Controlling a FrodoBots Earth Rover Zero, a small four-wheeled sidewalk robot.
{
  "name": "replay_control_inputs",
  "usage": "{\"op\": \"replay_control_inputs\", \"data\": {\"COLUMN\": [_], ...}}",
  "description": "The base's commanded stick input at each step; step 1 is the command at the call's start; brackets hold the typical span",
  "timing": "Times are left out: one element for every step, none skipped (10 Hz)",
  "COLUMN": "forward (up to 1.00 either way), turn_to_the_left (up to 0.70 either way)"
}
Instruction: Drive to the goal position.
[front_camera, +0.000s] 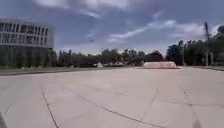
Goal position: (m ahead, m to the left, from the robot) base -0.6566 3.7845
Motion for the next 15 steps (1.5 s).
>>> {"op": "replay_control_inputs", "data": {"forward": [0.0, 0.0, 0.0, 0.0, 0.0, 0.0, 0.0, 0.0, 0.0, 0.0, 0.0, 0.0, 0.0, 0.0, 0.0], "turn_to_the_left": [0.7, 0.7, 0.7, 0.7, 0.7, 0.7, 0.7, 0.7, 0.7, 0.7, 0.7, 0.7, 0.7, 0.7, 0.7]}}
